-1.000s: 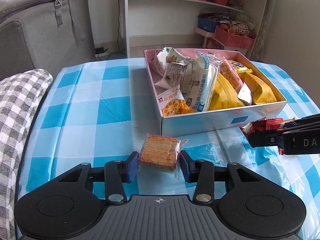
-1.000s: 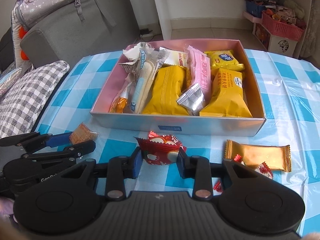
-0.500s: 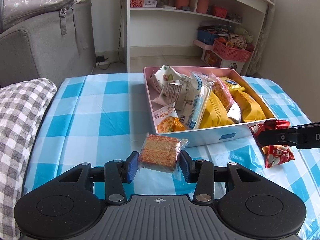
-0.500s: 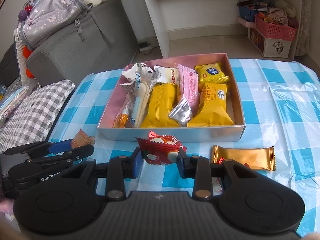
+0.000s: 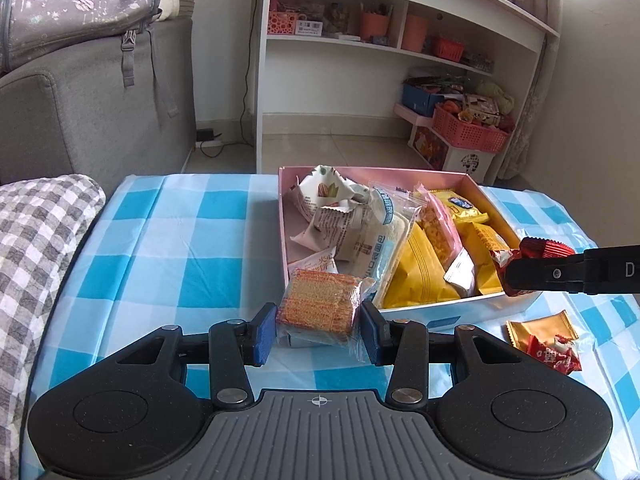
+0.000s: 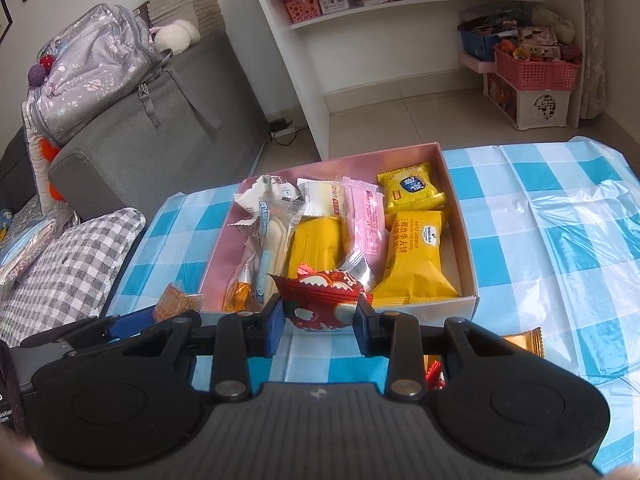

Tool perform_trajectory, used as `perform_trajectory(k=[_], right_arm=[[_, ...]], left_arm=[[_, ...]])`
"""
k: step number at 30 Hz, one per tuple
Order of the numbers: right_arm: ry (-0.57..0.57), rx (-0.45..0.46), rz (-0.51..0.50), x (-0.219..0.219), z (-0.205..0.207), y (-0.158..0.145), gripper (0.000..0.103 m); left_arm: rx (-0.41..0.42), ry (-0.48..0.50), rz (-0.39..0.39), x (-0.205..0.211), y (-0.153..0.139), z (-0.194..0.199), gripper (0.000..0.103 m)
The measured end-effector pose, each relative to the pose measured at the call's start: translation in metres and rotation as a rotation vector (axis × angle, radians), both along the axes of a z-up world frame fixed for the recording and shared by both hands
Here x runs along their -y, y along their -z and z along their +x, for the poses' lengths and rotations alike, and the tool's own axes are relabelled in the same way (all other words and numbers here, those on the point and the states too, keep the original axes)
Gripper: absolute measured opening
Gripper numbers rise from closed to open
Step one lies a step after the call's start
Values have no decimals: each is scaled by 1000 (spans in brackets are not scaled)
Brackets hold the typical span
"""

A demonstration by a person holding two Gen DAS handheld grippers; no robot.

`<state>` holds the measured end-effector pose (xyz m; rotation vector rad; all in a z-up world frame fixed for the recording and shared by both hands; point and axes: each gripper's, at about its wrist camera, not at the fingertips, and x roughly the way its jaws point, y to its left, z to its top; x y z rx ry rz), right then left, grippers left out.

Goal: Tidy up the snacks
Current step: 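Carry the candy and cracker pack into the pink tray and open both tools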

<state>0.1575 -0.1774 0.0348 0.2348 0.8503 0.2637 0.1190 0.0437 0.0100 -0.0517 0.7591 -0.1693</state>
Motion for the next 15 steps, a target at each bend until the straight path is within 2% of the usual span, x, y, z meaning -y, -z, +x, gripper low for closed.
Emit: perform_trajectory(k=[7,11,15], right_arm=[[17,17,50,-3,18,9,33],[44,40,73,-1,25,12,33],[69,75,57,0,28,16,33]], left_arm=[[34,-4,-2,19,6,15,42],[52,-15,24,29,13,22,42],[49,-18,41,36,19,29,42]])
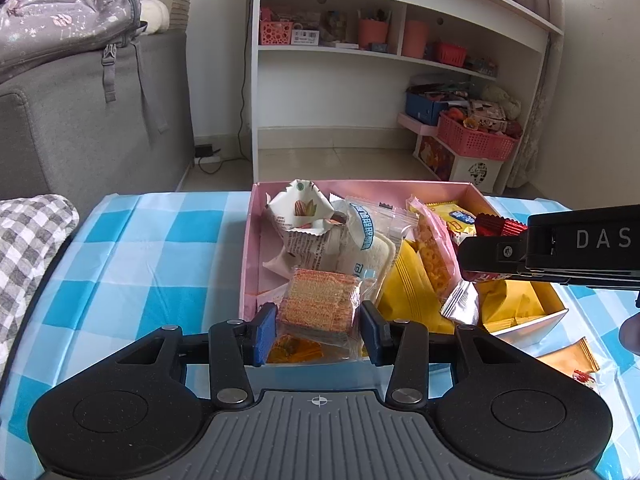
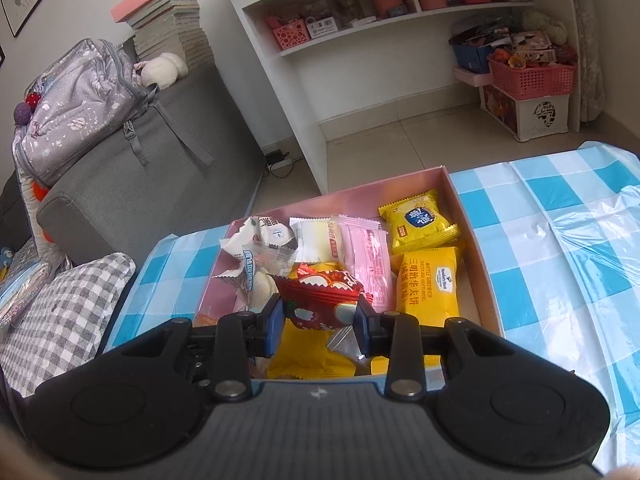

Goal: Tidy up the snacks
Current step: 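Carry the candy and cracker pack into the pink tray and open both tools, then lift both tools out of the tray toward the gold bar and candies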

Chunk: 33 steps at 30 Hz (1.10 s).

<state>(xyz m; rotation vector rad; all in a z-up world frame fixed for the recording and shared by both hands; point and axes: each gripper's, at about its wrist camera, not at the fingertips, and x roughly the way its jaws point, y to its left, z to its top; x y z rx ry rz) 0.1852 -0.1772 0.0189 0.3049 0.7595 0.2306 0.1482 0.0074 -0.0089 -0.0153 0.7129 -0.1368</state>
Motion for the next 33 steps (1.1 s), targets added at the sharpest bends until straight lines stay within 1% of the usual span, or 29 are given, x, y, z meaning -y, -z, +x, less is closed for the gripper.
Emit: perform_trajectory(k=[4,10,11,13,14,15,17,20,25,29,33], right_arm=[[16,4,-20,-1,4,6,33],[24,-16,-54,-5,6,13,33],[21,-17,-58,-5,5,13,35],[26,-17,-64,-5,5,12,42],[29,-15,-63,-5,4,11,50],[28,-12,-58,-5,3,9,54],[21,-8,-51,-5,1,6,55],[6,-5,-63,-6,-1,2,63],[1,-23,-91,-6,-3,-3,67],[13,-36,-93,0,-8,-7,72],[27,-54,-105,5,-12,-9,75]], left_arm=[[-4,0,18,5,4,4,42],[-7,-4,41,6,8,5,44],[-7,-5,42,6,8,5,46],[-7,3,41,6,8,5,48],[-5,4,48,6,8,4,52],[-2,6,55,7,7,3,54],[-2,16,70,9,6,1,64],[-5,27,80,10,3,-2,73],[-26,36,83,7,-3,-8,78],[-52,35,58,1,-8,-15,82],[-82,35,56,-3,-11,-24,83]])
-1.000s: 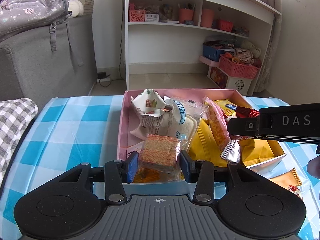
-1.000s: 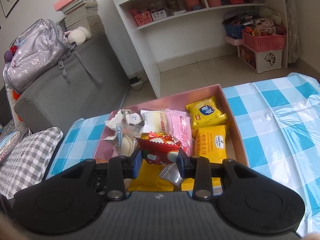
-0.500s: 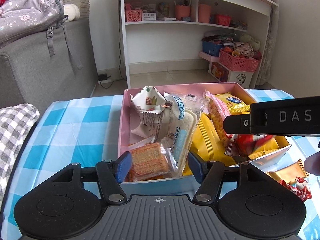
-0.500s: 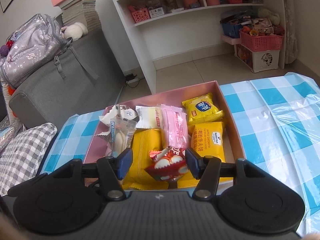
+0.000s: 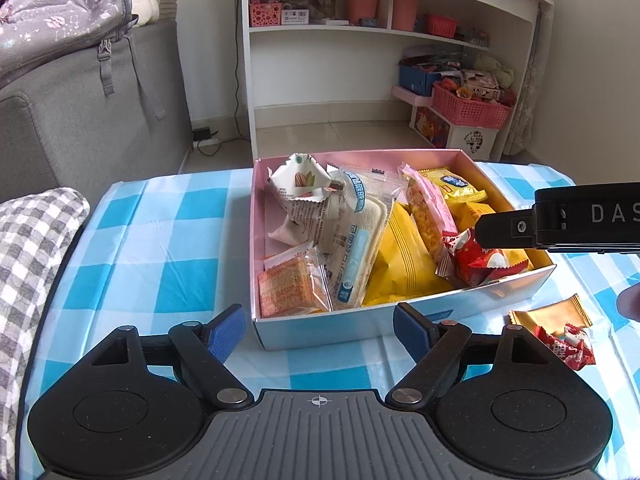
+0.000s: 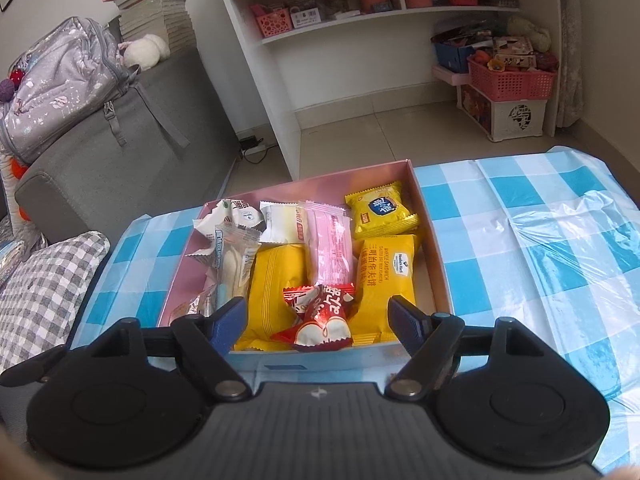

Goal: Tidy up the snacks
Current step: 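Lift both tools out of the tray toward the gold bar and candies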

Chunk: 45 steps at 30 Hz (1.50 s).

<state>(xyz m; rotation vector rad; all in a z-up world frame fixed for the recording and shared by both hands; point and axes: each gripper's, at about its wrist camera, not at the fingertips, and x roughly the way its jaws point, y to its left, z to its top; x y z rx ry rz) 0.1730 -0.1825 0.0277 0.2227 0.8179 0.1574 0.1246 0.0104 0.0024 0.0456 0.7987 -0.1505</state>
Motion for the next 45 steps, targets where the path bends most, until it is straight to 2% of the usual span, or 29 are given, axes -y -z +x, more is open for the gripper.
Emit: perform_trajectory(k=[19,27,34,45], right_arm=[[-18,-83,-129,26,-29,6,90],[-30,-105,-169,39,-36,10,93],[-38,-114,-212,56,-42,15,94],[27,-156,-183,93,-38,30,92]], left_arm=[[-119,13,0,-17,8,-34,88],[-129,37,20,-14,10,-42,88],[-137,67,24,-3,12,-46,88],[-141,145,25,40,19,-48,88]])
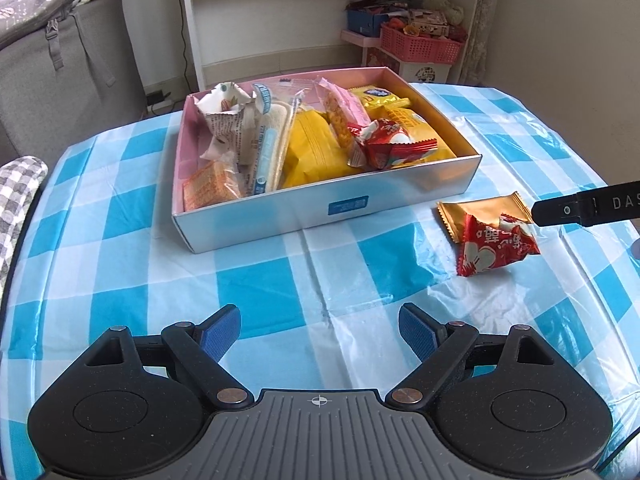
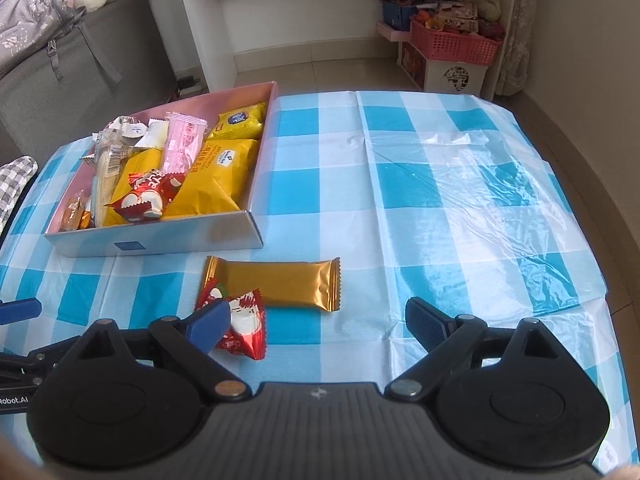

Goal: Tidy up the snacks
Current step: 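Lift both tools out of the tray toward the gold bar and candies, then grasp the gold-wrapped bar with the right tool while the left tool grasps two red candies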

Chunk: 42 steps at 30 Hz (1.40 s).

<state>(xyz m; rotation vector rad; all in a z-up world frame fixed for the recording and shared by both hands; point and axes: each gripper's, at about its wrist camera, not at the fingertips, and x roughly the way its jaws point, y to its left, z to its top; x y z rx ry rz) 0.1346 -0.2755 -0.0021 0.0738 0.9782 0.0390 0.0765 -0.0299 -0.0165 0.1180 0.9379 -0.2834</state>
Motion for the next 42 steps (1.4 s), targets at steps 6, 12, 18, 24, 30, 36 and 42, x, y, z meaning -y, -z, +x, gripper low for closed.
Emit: perform_trajectory(k=[6,12,18,24,30,36,42], right_arm=[[27,-22,18,18,6,8,90],[24,-20,31,28,12,11,90],[12,-20,51,38,17,13,90],[-23,-19,45,43,19,17,90],[-59,-14,45,47,19,19,89],[-148,16,39,39,19,22,89],[-266,38,5,17,20,26,87]], left_arm=[[-9,29,-49,30,2,1,88],[-4,65,-124,73,4,6,88],[1,83,-169,99,10,12,85],[-11,36,-228,102,16,24,82],[-21,13,-234,102,19,31,59],[-13,35,-171,93,13,30,48],[-20,8,-122,69,10,29,47]])
